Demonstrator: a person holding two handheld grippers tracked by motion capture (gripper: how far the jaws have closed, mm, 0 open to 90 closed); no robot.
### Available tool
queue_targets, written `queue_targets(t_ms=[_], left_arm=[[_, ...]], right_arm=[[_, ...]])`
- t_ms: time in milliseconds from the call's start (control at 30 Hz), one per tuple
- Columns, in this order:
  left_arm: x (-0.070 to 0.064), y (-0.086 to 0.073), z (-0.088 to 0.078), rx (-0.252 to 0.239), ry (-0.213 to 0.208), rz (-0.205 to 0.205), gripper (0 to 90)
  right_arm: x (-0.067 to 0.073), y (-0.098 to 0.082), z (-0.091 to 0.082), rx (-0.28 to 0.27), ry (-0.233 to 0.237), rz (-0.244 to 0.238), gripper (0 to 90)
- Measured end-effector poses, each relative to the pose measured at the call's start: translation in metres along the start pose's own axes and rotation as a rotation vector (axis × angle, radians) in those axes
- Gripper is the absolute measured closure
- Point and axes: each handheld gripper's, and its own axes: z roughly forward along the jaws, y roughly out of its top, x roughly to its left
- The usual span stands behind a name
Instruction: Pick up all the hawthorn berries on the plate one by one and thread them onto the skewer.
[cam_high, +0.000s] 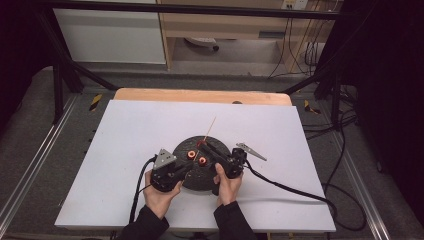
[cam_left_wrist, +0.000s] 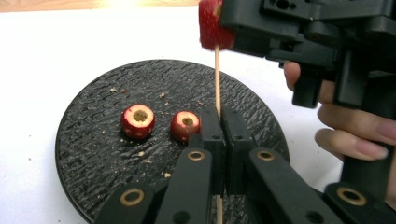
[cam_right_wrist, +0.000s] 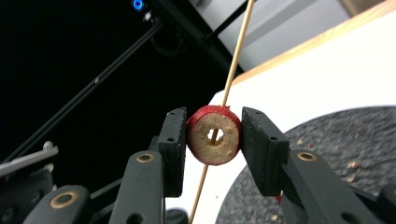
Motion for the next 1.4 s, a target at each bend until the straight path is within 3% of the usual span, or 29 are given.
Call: queue_targets(t_ms=[200,433,567,633,733,933,1033,1133,1200,1233,1300,1400], left_arm=[[0.001,0.003,0.003,0.0,-0.007,0.0,88.7],[0.004,0.0,0.0,0.001,-0.019,0.021,88.6],[0.006,-0.002,-0.003,0.018,-0.059,0.03,88.5],[0.007,-0.004,-0.002,0.041,-0.059,0.058,88.5],[0.007,-0.006,-0.003,0.037,-0.054,0.082,88.5],[0.009,-0.006,-0.01,0.016,-0.052,0.086,88.7],[0.012,-0.005,-0.016,0.007,-0.058,0.085,88.7],[0.015,-0.006,-0.023,0.015,-0.055,0.105,88.6],[0.018,-0.008,-0.028,0.023,-0.048,0.115,88.6],[0.02,-0.009,-0.031,0.028,-0.038,0.126,88.6],[0.024,-0.013,-0.036,0.038,-0.031,0.132,88.6],[0.032,-0.018,-0.043,0.047,-0.015,0.134,88.6]], right_arm=[[0.0,-0.007,-0.001,0.045,0.011,0.015,62.2],[0.001,-0.007,-0.003,0.067,0.011,-0.02,59.5],[0.004,-0.003,-0.006,0.091,0.009,-0.053,56.1],[0.005,0.0,-0.007,0.098,0.013,-0.073,57.4],[0.007,0.003,-0.009,0.115,0.023,-0.084,62.2],[0.007,0.004,-0.01,0.136,0.029,-0.089,61.8],[0.009,0.007,-0.012,0.14,0.031,-0.101,57.8],[0.01,0.014,-0.015,0.165,0.018,-0.143,50.6],[0.01,0.022,-0.017,0.216,-0.003,-0.188,39.2],[0.01,0.022,-0.017,0.216,-0.003,-0.188,39.2],[0.009,0.032,-0.021,0.288,-0.052,-0.243,28.9],[0.008,0.038,-0.022,0.325,-0.077,-0.274,24.5]])
